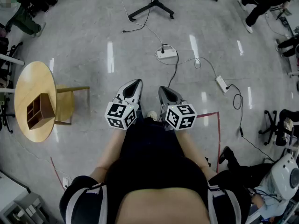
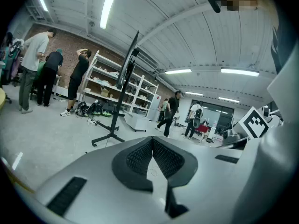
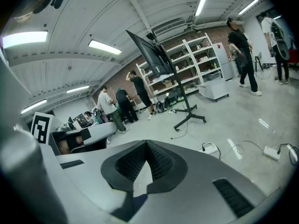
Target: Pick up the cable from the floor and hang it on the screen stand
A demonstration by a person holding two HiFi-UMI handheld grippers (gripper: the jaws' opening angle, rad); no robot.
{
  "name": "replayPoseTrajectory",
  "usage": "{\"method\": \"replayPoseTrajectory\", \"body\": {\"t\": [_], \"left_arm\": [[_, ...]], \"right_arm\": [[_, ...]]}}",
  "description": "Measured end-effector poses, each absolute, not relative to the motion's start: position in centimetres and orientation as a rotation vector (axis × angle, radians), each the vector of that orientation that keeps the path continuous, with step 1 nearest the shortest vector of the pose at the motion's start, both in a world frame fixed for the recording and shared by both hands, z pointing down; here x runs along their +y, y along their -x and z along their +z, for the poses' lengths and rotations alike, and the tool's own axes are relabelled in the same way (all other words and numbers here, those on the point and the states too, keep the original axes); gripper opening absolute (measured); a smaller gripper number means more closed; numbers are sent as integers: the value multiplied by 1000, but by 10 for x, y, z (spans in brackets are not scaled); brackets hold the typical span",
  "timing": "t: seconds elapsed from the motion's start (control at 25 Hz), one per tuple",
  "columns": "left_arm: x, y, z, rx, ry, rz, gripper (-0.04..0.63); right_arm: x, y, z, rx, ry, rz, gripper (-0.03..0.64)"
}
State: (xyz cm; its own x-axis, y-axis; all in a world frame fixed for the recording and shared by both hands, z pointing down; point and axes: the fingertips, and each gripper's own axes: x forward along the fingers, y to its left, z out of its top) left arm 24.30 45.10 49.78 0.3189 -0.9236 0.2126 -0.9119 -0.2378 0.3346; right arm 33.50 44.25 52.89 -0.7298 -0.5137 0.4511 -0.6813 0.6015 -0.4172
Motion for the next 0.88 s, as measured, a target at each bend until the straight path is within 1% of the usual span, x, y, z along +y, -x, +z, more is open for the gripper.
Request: {"method": "replayPoseTrajectory", "body": {"t": [0.28, 0.52, 0.68, 0.88], "left_arm": [[459, -255, 496, -1620, -2196, -17, 8], [441, -246, 501, -1610, -2183, -3, 8], [408, -235, 502, -1597, -2192, 13, 8], [343, -216, 490, -1581, -2235, 37, 6]], "right_arm": [[447, -339, 525, -2574, -986, 844, 23], [417, -324, 526, -2591, -983, 814, 25], [388, -310, 530, -2574, -974, 736, 25], [324, -291, 521, -2568, -1001, 740, 25]]}}
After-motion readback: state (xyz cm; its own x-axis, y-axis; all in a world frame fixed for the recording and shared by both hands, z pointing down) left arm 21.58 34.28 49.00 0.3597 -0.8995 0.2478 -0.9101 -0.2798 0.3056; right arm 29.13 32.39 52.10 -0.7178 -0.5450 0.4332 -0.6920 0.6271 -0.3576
